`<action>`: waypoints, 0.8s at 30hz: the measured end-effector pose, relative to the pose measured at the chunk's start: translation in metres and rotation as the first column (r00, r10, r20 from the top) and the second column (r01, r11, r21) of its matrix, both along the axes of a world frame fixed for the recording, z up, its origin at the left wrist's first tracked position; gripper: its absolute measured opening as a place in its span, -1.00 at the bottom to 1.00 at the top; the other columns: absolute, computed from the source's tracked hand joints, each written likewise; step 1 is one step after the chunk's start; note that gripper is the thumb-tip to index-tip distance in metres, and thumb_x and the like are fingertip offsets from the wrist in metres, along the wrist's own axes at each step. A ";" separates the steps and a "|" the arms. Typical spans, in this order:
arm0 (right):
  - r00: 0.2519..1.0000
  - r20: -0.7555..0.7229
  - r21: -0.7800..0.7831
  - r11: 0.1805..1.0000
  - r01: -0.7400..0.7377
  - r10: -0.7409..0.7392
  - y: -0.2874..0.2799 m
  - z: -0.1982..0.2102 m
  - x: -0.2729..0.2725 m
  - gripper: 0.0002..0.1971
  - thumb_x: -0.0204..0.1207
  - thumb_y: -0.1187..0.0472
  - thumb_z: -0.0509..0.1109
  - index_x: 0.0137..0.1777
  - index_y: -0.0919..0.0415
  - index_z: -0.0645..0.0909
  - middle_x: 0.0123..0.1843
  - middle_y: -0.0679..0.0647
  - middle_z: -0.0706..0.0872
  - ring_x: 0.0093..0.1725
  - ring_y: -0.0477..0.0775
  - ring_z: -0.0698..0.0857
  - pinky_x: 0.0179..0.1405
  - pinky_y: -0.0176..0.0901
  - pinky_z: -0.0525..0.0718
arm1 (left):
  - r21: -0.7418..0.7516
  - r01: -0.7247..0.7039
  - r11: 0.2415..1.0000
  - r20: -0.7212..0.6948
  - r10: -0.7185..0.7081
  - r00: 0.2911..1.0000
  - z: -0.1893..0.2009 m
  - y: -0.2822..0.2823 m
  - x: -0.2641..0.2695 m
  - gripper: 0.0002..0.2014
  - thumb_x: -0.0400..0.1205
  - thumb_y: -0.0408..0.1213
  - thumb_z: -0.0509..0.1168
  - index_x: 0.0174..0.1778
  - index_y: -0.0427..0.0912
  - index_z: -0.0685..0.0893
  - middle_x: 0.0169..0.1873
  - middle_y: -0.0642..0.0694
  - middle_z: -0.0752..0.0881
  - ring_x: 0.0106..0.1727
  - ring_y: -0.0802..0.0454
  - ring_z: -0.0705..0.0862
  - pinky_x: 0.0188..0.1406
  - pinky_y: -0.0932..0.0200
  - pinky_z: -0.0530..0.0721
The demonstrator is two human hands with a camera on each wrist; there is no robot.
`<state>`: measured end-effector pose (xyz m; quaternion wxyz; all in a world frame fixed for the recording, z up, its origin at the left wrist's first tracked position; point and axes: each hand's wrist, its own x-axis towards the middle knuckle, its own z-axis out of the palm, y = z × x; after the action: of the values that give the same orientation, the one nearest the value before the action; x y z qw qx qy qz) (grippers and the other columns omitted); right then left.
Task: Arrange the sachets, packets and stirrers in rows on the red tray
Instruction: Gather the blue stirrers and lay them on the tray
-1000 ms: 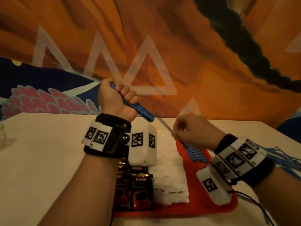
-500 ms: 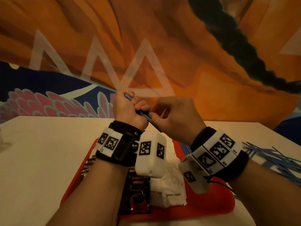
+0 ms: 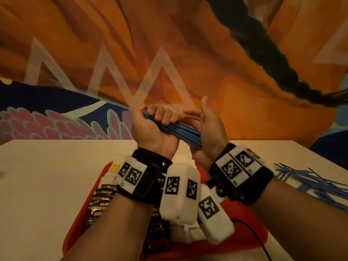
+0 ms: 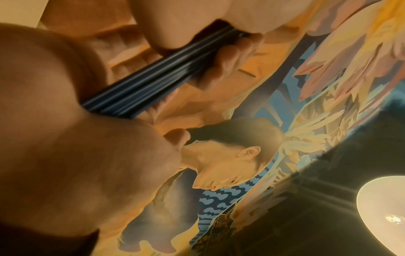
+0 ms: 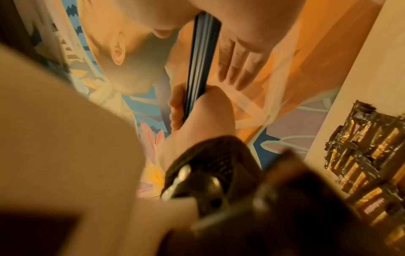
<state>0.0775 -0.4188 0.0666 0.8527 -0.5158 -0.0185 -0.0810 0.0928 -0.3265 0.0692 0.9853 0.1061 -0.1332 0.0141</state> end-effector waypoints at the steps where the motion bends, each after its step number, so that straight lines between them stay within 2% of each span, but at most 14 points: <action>1: 1.000 0.008 0.005 1.000 0.010 -0.010 -0.002 0.002 -0.001 -0.48 0.65 -0.29 0.19 0.00 0.24 0.58 0.00 0.25 0.76 0.17 0.32 0.76 0.25 0.18 0.72 | -0.004 0.009 1.000 0.019 -0.009 1.000 0.000 -0.002 -0.001 -0.60 0.72 -0.19 0.04 -0.49 -0.09 0.36 -0.62 0.02 0.29 -0.64 0.10 0.28 -0.61 0.25 0.39; 5: 0.999 0.038 -0.010 0.999 0.037 -0.036 -0.009 0.006 -0.007 -0.56 0.65 -0.21 0.26 -0.09 0.22 0.59 -0.20 0.13 0.77 -0.13 0.11 0.77 -0.08 -0.02 0.75 | 0.036 0.038 0.999 0.054 -0.040 0.998 -0.004 -0.010 -0.004 -0.68 0.74 -0.19 0.01 -0.33 -0.13 0.43 -0.59 -0.02 0.35 -0.59 0.05 0.42 -0.47 0.21 0.56; 7: 0.997 0.067 -0.028 0.999 0.046 -0.044 -0.011 0.008 -0.009 -0.63 0.67 -0.10 0.29 -0.11 0.23 0.60 -0.24 0.11 0.76 -0.20 0.04 0.77 -0.09 -0.09 0.76 | 0.045 0.067 0.997 0.035 -0.069 0.997 -0.007 -0.012 -0.004 -0.74 0.73 -0.20 0.02 -0.23 -0.14 0.48 -0.57 -0.03 0.40 -0.56 0.03 0.48 -0.39 0.17 0.60; 9: 0.994 0.096 -0.073 0.996 0.052 -0.045 -0.012 0.010 -0.009 -0.67 0.68 -0.03 0.31 -0.11 0.25 0.61 -0.19 0.12 0.77 -0.22 0.00 0.76 -0.01 -0.10 0.77 | 0.043 0.107 0.993 0.027 -0.108 0.994 -0.009 -0.013 -0.003 -0.76 0.72 -0.20 0.03 -0.21 -0.15 0.50 -0.57 -0.02 0.39 -0.56 0.05 0.46 -0.39 0.18 0.57; 10: 0.993 0.111 -0.116 0.992 0.050 -0.037 -0.013 0.010 -0.009 -0.68 0.68 -0.02 0.32 -0.10 0.26 0.62 -0.15 0.14 0.77 -0.21 0.01 0.76 0.07 -0.05 0.77 | 0.033 0.125 0.992 0.030 -0.126 0.992 -0.010 -0.013 -0.002 -0.74 0.71 -0.21 0.03 -0.27 -0.14 0.48 -0.58 -0.01 0.36 -0.58 0.07 0.41 -0.44 0.20 0.53; 12: 0.993 0.117 -0.229 0.973 0.018 0.009 -0.016 0.008 -0.011 -0.66 0.66 -0.07 0.31 -0.02 0.26 0.64 -0.06 0.17 0.75 -0.05 0.12 0.77 0.25 0.10 0.72 | 0.003 0.132 0.991 0.045 -0.132 0.990 -0.009 -0.012 -0.002 -0.68 0.68 -0.23 0.04 -0.42 -0.11 0.39 -0.61 0.02 0.29 -0.62 0.09 0.29 -0.54 0.22 0.42; 13: 0.994 0.106 -0.260 0.966 -0.006 0.035 -0.018 0.006 -0.012 -0.62 0.66 -0.11 0.29 0.03 0.26 0.63 -0.01 0.18 0.75 0.05 0.19 0.77 0.28 0.15 0.71 | -0.005 0.117 0.993 0.060 -0.116 0.991 -0.008 -0.011 -0.002 -0.66 0.66 -0.23 0.04 -0.47 -0.09 0.35 -0.63 0.02 0.26 -0.63 0.09 0.25 -0.57 0.21 0.37; 15: 0.995 0.091 -0.220 0.975 -0.024 0.045 -0.024 0.004 -0.015 -0.49 0.65 -0.22 0.21 0.14 0.28 0.61 0.06 0.19 0.76 0.14 0.23 0.77 0.24 0.15 0.72 | -0.019 0.082 0.996 0.095 -0.079 0.992 -0.003 -0.007 -0.002 -0.61 0.66 -0.23 0.02 -0.54 -0.07 0.31 -0.65 0.03 0.25 -0.64 0.10 0.23 -0.57 0.21 0.32; 18: 0.982 0.179 -0.144 0.986 0.079 -0.052 -0.031 0.005 -0.017 -0.36 0.62 -0.32 0.08 0.21 0.27 0.61 0.19 0.19 0.77 0.24 0.17 0.74 0.36 0.15 0.65 | -0.043 0.086 0.995 0.115 -0.081 0.990 0.000 -0.004 -0.003 -0.57 0.68 -0.23 0.00 -0.58 -0.06 0.32 -0.65 0.04 0.26 -0.63 0.11 0.23 -0.53 0.22 0.32; 22: 0.945 0.318 -0.261 0.951 0.167 -0.078 -0.026 0.008 -0.021 -0.36 0.52 -0.36 0.05 0.19 0.17 0.62 0.27 0.09 0.75 0.27 0.00 0.72 0.48 0.13 0.54 | -0.048 0.156 0.987 0.110 -0.150 0.983 -0.002 -0.018 -0.012 -0.65 0.65 -0.22 0.04 -0.51 -0.06 0.31 -0.62 0.04 0.30 -0.60 0.10 0.29 -0.47 0.22 0.39; 24: 0.944 0.327 -0.350 0.923 0.161 -0.041 -0.025 0.004 -0.021 -0.40 0.56 -0.36 0.08 0.20 0.14 0.62 0.27 0.05 0.74 0.27 -0.04 0.72 0.47 0.13 0.56 | -0.036 0.171 0.985 0.105 -0.167 0.980 -0.001 -0.019 -0.013 -0.65 0.65 -0.21 0.05 -0.50 -0.06 0.31 -0.63 0.05 0.29 -0.62 0.12 0.28 -0.53 0.25 0.39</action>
<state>0.0570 -0.4442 0.0706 0.7202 -0.6487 -0.1414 -0.2013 0.0795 -0.3452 0.0683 0.9770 0.0712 -0.1916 -0.0612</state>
